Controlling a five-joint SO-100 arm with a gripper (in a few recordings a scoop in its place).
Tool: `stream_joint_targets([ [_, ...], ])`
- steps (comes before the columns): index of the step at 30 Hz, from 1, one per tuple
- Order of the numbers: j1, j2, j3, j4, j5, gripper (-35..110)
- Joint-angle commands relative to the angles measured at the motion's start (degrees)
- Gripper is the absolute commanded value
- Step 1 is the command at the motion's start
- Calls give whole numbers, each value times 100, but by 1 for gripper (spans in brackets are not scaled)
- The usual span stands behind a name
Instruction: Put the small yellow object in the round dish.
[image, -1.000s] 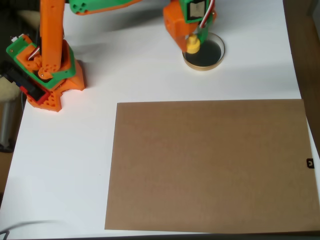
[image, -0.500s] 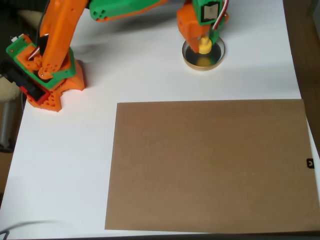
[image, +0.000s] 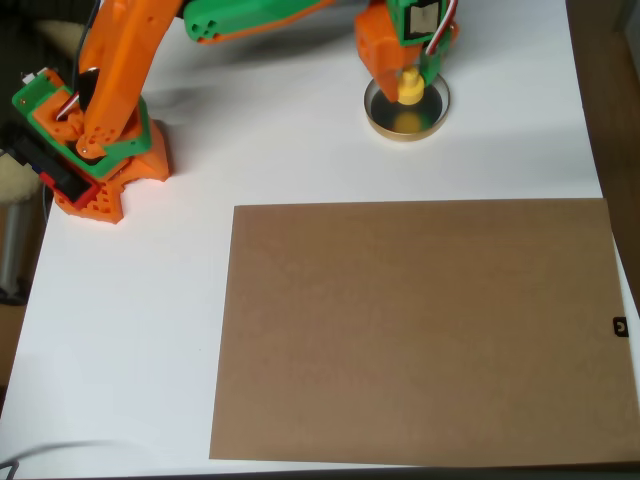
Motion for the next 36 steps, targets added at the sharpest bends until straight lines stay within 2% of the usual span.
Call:
stream_joint_targets([
  [1,-123,220,-334,123,-26,14],
  [12,-70,352,-369,237,-97,20],
  [19,185,870,-580,659,-510,22],
  [28,624,2804,1564,387,-1397,25],
  [36,1503,4922,3814,-53,-1872,25],
])
